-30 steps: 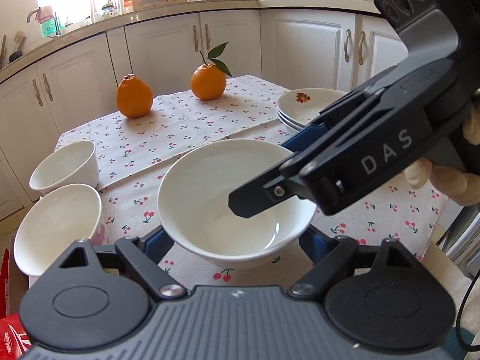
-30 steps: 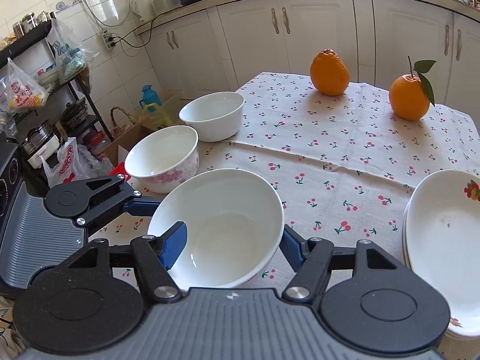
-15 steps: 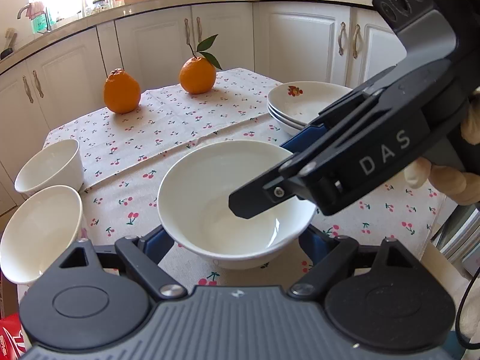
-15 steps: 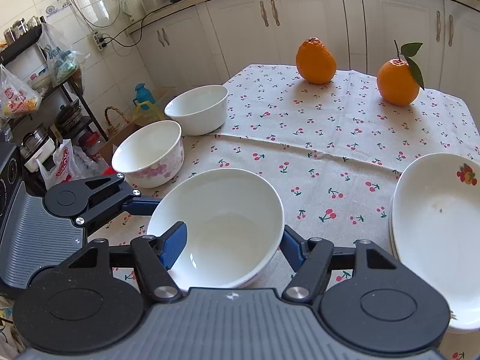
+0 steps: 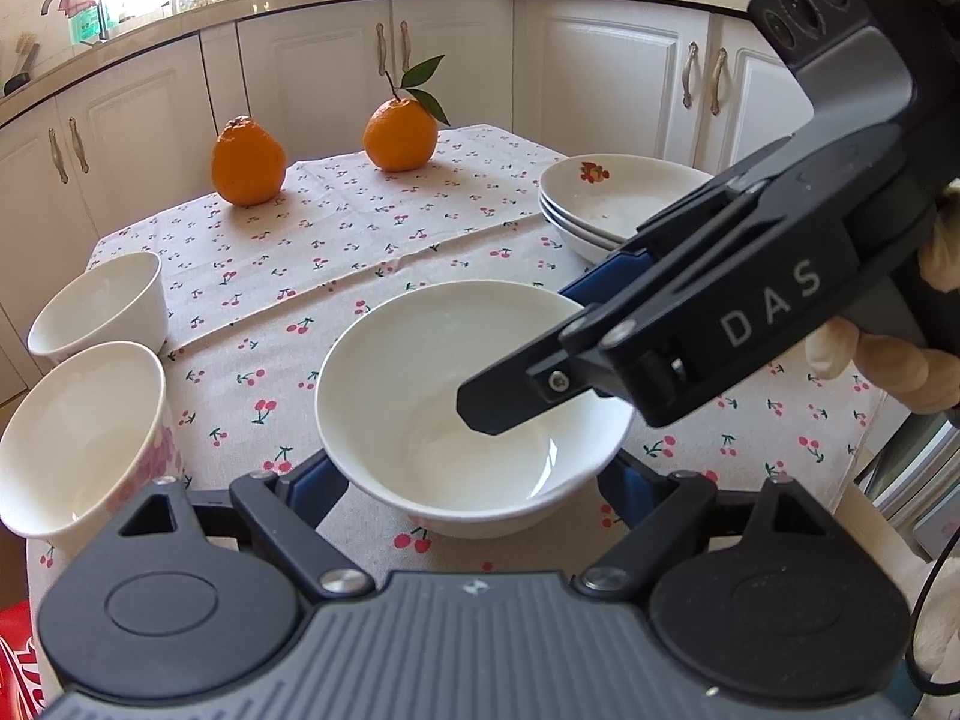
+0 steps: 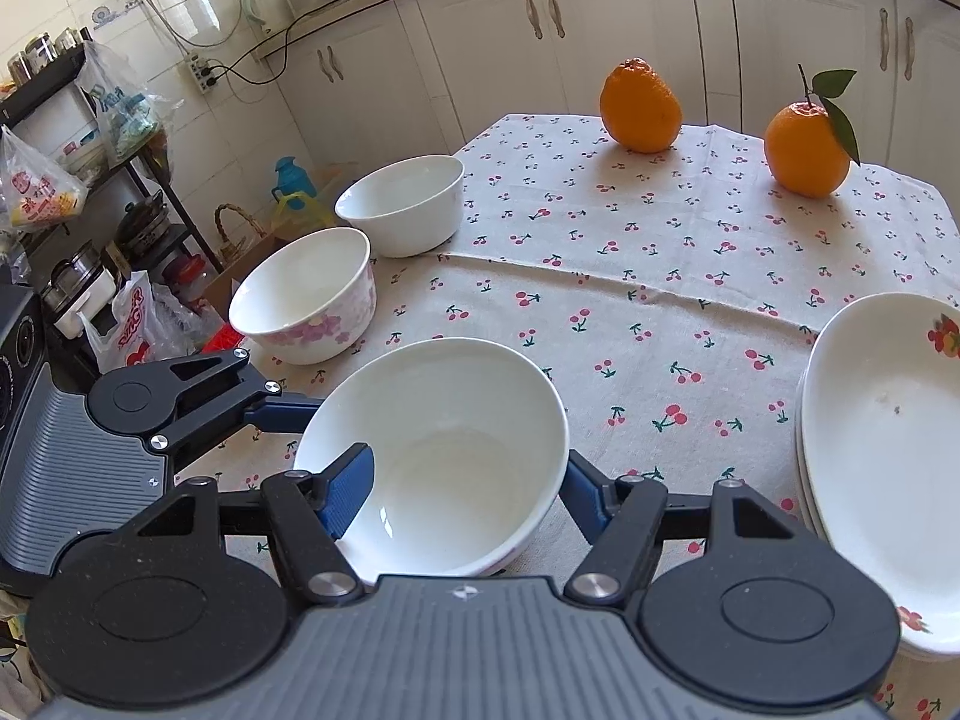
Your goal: Organize plates and bowls
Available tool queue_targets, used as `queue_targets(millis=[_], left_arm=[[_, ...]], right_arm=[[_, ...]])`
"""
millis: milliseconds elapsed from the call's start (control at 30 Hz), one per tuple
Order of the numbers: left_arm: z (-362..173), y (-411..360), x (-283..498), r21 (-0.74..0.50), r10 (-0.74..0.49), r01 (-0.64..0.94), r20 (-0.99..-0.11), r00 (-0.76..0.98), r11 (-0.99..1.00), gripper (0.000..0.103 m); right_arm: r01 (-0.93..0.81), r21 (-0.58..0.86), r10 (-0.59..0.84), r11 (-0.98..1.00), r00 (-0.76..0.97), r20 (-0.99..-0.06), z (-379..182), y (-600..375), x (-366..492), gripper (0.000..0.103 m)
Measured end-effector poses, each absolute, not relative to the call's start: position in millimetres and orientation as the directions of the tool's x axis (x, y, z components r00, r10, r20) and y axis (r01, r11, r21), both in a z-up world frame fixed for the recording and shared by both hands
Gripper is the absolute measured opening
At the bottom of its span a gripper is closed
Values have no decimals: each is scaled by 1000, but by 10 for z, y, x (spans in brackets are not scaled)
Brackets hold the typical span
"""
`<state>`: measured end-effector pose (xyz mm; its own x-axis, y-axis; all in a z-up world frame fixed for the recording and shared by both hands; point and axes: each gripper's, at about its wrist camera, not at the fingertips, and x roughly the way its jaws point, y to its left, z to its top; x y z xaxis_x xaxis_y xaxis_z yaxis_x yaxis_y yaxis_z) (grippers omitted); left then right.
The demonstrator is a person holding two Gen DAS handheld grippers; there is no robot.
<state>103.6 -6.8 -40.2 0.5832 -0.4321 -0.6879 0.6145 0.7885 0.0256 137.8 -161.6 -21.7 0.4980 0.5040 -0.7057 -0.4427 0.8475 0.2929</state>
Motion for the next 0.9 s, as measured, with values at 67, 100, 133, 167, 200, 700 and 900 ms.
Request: queue_targets(millis=[67,100,133,167,200,700,900], left_arm=[[-400,-54,1013,30,-437,616,-678,591,787,91],[-394,-49,1005,33,-439,618,-675,594,786,94],[-386,-43,993,38,-439,618,-669,600,786,97],[-377,-31,983,43,-437,615,-664,606,788,98],[-372,-15,979,45,-433,611,-664,610,791,98],[-243,667,847,80,-302,445,-627,718,892,99],[-292,929,976,106,-223,358,-611,759,928,99]], right_arm=[[-443,302,512,844,500,-699,-218,-1612,1373,77],[-443,310,518,841,500,-694,-214,-1614,1370,83],[-444,312,522,840,505,-687,-207,-1613,1366,86],[-444,310,522,841,513,-681,-194,-1610,1365,92],[-444,305,520,842,521,-676,-176,-1602,1367,96],[-540,217,529,813,532,-661,76,-1148,1473,101],[-603,187,555,775,508,-659,194,-829,1603,101]])
